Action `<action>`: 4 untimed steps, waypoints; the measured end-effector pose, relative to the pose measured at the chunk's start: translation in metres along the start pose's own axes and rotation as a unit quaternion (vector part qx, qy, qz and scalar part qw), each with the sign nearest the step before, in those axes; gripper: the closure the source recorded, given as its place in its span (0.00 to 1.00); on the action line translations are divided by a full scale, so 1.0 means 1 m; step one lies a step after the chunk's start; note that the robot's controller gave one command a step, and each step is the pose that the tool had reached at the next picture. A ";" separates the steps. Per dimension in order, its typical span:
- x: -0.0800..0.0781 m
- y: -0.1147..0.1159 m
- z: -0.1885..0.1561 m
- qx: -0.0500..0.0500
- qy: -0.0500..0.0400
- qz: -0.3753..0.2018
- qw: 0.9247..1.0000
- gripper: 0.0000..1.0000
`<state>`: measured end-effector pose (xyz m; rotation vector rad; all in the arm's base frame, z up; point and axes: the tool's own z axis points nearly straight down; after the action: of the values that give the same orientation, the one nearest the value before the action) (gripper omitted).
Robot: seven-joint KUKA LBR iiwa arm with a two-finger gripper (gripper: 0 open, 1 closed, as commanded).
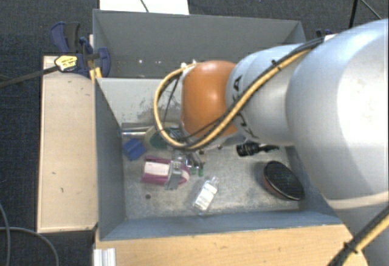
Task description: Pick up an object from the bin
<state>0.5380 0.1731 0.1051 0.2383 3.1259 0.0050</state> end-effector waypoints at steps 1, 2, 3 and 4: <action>0.011 0.002 0.037 0.002 0.005 0.016 1.000 0.00; 0.010 0.003 0.036 0.001 0.004 0.017 1.000 0.00; 0.010 0.003 0.037 0.001 0.004 0.018 1.000 1.00; 0.010 0.003 0.003 0.001 0.002 0.019 1.000 1.00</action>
Offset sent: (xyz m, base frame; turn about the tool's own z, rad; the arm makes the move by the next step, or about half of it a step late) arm -0.0090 0.0039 -0.0351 0.0346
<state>0.5289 0.1774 0.1017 0.2969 3.1246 0.0032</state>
